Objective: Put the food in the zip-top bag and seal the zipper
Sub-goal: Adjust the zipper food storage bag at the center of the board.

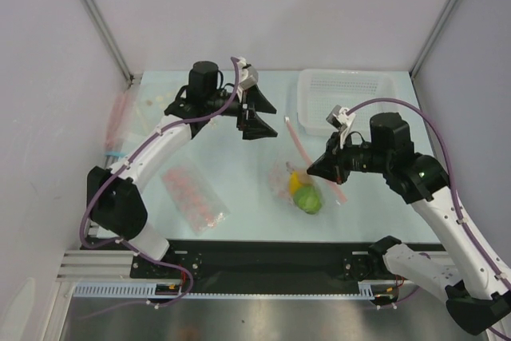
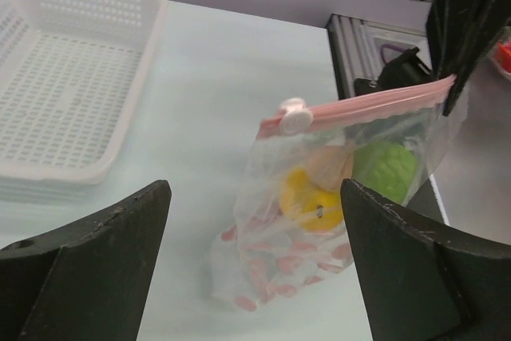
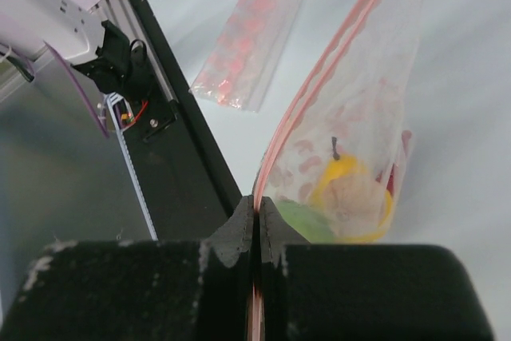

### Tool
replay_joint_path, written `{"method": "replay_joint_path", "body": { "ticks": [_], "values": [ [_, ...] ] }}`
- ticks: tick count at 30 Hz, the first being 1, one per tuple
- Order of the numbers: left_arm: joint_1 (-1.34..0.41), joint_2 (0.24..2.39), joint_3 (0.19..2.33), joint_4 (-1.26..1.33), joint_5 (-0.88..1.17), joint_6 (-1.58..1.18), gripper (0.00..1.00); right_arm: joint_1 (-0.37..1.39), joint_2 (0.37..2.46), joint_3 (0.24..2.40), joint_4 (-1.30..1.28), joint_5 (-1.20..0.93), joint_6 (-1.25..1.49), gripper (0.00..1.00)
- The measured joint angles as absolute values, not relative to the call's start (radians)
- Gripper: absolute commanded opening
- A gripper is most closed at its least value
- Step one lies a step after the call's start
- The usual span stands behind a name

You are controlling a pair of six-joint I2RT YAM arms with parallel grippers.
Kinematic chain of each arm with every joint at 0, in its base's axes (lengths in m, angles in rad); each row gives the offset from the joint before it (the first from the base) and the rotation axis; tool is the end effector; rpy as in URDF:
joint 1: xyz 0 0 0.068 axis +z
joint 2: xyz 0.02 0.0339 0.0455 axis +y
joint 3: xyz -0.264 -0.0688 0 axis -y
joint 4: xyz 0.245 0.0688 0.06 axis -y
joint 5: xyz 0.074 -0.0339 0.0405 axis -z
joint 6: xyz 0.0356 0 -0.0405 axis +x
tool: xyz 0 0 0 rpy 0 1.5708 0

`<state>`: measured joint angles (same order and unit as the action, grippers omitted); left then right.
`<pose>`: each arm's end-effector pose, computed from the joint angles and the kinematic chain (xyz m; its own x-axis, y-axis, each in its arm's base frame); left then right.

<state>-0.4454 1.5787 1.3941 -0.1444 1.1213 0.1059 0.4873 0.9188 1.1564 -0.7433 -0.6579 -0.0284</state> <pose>0.3098 -0.1834 0.3626 -0.1888 0.1411 -0.9718 0.9819 0.0101 -0.1893 0.1428 0.1003 0.3898 -0.4039 -0.2395 -0.8829 -0.8550 0.4421 0.2712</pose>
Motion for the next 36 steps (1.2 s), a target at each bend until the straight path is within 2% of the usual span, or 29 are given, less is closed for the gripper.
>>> {"method": "replay_joint_path", "body": {
  "ticks": [8,11,14,15,18,21,24,25,28,29,31,32,33,35,36],
  "values": [
    [-0.446,1.584,1.409,-0.259,1.237,0.224,0.91,0.506,0.936,1.168,-0.746,-0.705,-0.070,0.00],
    [-0.446,1.584,1.409,-0.304,1.260,0.264,0.86,0.510,0.936,1.168,-0.743,-0.720,-0.081,0.00],
    [-0.448,1.584,1.409,-0.328,1.282,0.282,0.69,0.514,0.940,1.171,-0.743,-0.728,-0.087,0.00],
    [-0.449,1.584,1.409,-0.333,1.288,0.289,0.55,0.514,0.943,1.173,-0.743,-0.731,-0.089,0.00],
    [-0.451,1.584,1.409,-0.348,1.298,0.301,0.36,0.514,0.948,1.177,-0.740,-0.731,-0.094,0.00],
    [-0.453,1.584,1.409,-0.352,1.310,0.308,0.32,0.514,0.948,1.178,-0.738,-0.731,-0.102,0.00],
    [-0.460,1.584,1.409,-0.352,1.313,0.308,0.43,0.514,0.950,1.177,-0.735,-0.731,-0.107,0.00],
    [-0.464,1.584,1.409,-0.352,1.312,0.307,0.43,0.514,0.950,1.177,-0.735,-0.731,-0.107,0.00],
    [-0.477,1.584,1.409,-0.351,1.312,0.303,0.30,0.514,0.951,1.177,-0.733,-0.731,-0.108,0.00],
    [-0.480,1.584,1.409,-0.347,1.312,0.301,0.20,0.514,0.951,1.177,-0.733,-0.731,-0.109,0.00],
    [-0.482,1.584,1.409,-0.344,1.312,0.294,0.09,0.514,0.952,1.177,-0.733,-0.727,-0.110,0.00],
    [-0.482,1.584,1.409,-0.344,1.312,0.294,0.00,0.514,0.952,1.177,-0.731,-0.722,-0.110,0.01],
    [-0.482,1.584,1.409,-0.345,1.312,0.293,0.00,0.514,0.953,1.177,-0.729,-0.717,-0.110,0.04],
    [-0.482,1.584,1.411,-0.347,1.308,0.297,0.00,0.513,0.954,1.177,-0.725,-0.708,-0.108,0.16],
    [-0.482,1.584,1.411,-0.350,1.304,0.297,0.00,0.513,0.954,1.176,-0.722,-0.704,-0.104,0.31]
  ]
}}
